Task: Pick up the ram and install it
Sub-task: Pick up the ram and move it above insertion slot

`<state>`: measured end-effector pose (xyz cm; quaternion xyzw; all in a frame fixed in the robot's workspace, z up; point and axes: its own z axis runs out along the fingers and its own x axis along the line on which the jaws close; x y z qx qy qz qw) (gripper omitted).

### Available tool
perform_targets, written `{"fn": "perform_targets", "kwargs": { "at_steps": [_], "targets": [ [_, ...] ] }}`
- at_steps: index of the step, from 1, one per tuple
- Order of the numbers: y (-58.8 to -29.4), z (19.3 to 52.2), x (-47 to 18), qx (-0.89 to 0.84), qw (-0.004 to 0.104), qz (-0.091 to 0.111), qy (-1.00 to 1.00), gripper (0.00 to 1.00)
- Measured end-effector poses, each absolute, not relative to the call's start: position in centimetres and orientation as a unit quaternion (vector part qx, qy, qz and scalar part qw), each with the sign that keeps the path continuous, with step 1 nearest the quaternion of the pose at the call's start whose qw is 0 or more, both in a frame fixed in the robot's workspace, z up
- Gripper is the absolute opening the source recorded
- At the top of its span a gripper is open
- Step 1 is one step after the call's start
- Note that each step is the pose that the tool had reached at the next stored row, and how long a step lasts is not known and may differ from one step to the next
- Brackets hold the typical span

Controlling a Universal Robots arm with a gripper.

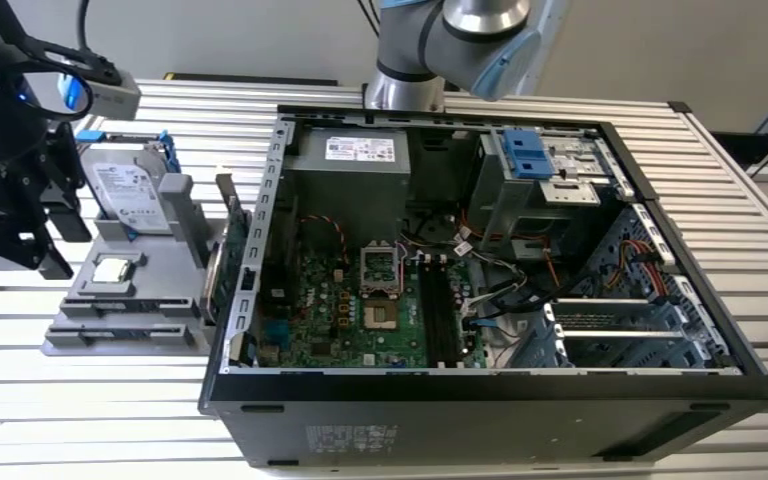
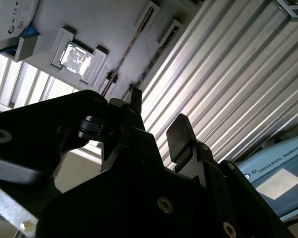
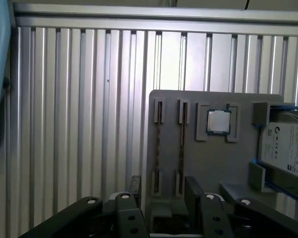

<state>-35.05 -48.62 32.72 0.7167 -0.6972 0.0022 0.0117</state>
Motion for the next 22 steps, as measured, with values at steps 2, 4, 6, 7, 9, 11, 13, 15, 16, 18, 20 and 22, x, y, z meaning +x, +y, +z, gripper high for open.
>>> {"fn": "perform_targets", "kwargs": {
  "at_steps": [2,4,6,7,9,11,13,15,16,18,20,22],
  "targets": [
    [-48.6,32.6,-35.1,0.717,0.012,0.002,-0.697,1.0],
    [-48.6,32.4,-35.1,0.717,0.012,0.002,-0.697,1.0],
    [-48.6,32.3,-35.1,0.717,0.012,0.002,-0.697,1.0],
    [-48.6,32.2,-35.1,0.717,0.012,0.002,-0.697,1.0],
    [-48.5,32.0,-35.1,0.717,0.012,0.002,-0.697,1.0],
    [-48.5,31.9,-35.1,0.717,0.011,0.002,-0.697,1.0],
    [-48.5,31.7,-35.1,0.717,0.011,0.003,-0.697,1.0],
    [-48.5,31.5,-35.1,0.717,0.011,0.003,-0.697,1.0],
    [-48.5,31.5,-35.1,0.717,0.011,0.003,-0.697,1.0],
    [-48.5,31.3,-35.1,0.717,0.011,0.003,-0.697,1.0],
    [-48.4,31.2,-35.1,0.717,0.011,0.003,-0.697,1.0],
    [-48.4,31.0,-35.1,0.717,0.012,0.004,-0.697,1.0]
  ]
}}
